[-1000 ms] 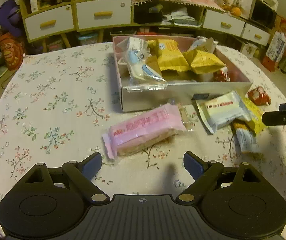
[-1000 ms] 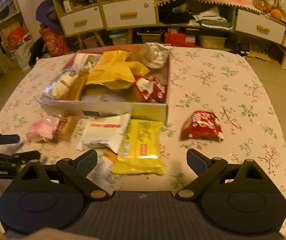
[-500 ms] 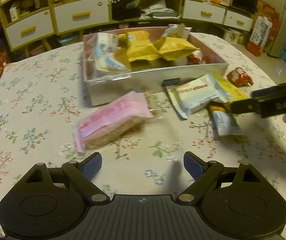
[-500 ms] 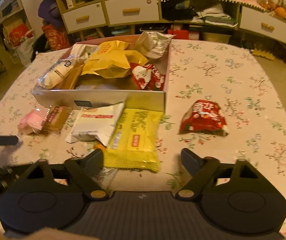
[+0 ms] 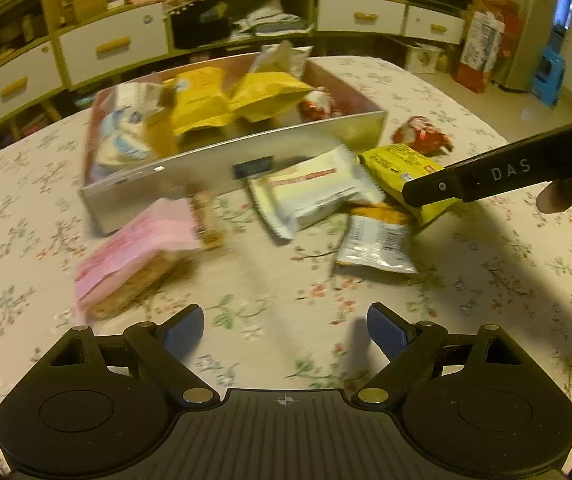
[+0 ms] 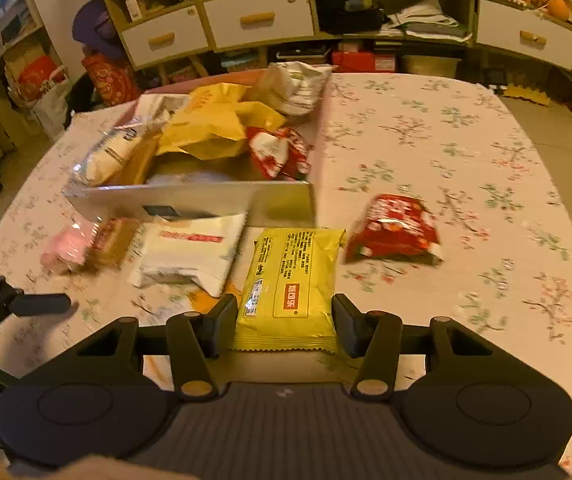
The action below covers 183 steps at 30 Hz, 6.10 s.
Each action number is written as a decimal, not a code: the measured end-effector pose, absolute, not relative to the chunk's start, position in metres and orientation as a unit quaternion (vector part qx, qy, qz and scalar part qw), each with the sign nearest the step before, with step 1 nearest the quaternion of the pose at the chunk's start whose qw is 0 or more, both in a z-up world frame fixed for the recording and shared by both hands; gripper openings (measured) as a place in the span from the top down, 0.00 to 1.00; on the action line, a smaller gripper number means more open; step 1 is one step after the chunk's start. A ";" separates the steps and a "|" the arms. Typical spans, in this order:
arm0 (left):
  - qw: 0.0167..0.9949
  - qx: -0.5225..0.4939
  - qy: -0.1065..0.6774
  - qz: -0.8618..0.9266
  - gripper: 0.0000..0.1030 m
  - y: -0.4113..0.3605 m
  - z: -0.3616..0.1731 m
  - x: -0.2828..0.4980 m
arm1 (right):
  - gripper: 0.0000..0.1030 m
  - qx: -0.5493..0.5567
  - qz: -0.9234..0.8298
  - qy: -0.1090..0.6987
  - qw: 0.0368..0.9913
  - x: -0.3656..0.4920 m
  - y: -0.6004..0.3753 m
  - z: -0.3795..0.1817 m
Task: Organize snacks
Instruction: 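Move both tools back over the remaining snacks, then grasp an orange-label pack with the left gripper while the right grasps a yellow pack, then lower the orange-label pack and yellow pack into the box and open both grippers, then move both tools back over the pink pack and white bread pack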
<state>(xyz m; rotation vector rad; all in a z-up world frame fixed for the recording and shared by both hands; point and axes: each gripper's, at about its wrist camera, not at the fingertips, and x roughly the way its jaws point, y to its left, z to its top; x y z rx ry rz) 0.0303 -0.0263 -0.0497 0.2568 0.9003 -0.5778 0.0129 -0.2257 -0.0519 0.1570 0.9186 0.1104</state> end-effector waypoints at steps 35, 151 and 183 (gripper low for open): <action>0.845 0.150 0.380 -0.345 0.45 -0.098 -0.058 0.035 | 0.42 0.058 0.065 0.473 0.877 -0.011 -0.259 -0.062; 0.908 0.043 0.374 -0.185 0.39 -0.040 -0.015 0.119 | 0.28 0.194 0.049 0.365 0.909 0.076 -0.214 -0.018; 0.900 0.146 0.371 -0.177 0.11 0.028 -0.024 0.056 | 0.06 0.065 0.036 0.388 0.919 0.023 -0.196 -0.029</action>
